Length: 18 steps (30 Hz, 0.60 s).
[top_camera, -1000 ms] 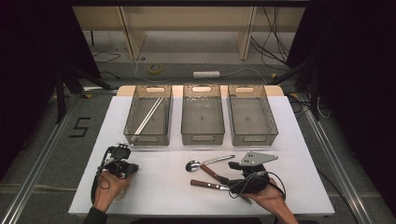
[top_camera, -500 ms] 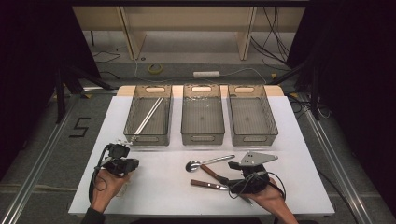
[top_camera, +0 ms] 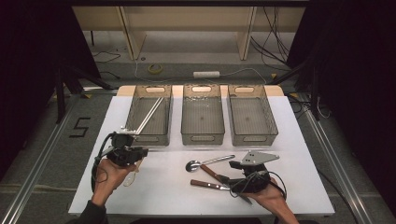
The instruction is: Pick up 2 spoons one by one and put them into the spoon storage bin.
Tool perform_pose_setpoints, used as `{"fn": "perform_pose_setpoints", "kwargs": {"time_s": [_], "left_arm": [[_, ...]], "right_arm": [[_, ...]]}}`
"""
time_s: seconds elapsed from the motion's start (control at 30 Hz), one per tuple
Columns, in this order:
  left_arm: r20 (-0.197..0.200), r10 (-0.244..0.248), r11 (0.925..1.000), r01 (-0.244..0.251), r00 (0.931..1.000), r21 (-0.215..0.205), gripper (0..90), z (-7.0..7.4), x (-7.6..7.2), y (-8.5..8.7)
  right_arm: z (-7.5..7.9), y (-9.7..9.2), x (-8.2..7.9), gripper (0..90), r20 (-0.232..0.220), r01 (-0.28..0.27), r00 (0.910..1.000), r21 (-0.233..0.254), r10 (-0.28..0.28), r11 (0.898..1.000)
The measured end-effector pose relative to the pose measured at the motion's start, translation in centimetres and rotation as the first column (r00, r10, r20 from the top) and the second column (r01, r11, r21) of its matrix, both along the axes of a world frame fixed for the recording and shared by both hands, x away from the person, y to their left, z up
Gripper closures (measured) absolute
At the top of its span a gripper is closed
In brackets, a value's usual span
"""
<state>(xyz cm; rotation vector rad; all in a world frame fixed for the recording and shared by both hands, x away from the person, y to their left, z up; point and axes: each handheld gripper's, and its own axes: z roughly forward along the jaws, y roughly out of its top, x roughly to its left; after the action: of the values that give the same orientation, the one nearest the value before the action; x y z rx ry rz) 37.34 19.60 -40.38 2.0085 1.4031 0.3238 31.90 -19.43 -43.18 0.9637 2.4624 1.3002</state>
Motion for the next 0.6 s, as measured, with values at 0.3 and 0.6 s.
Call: {"fn": "perform_pose_setpoints", "kwargs": {"time_s": [0.3,0.6], "left_arm": [[0.045,-0.071,0.9964,0.073,0.9965,-0.043,73.8,1.9,1.7,-2.6],[0.083,-0.124,0.9905,0.129,0.9888,-0.048,73.7,3.5,3.7,-5.4]], "right_arm": [[0.0,-0.2,0.1,35.6,0.001,0.005,1.0000,0.003,-0.005,1.000],[0.0,-0.3,0.1,35.3,0.001,0.004,1.0000,0.013,-0.004,1.000]]}}
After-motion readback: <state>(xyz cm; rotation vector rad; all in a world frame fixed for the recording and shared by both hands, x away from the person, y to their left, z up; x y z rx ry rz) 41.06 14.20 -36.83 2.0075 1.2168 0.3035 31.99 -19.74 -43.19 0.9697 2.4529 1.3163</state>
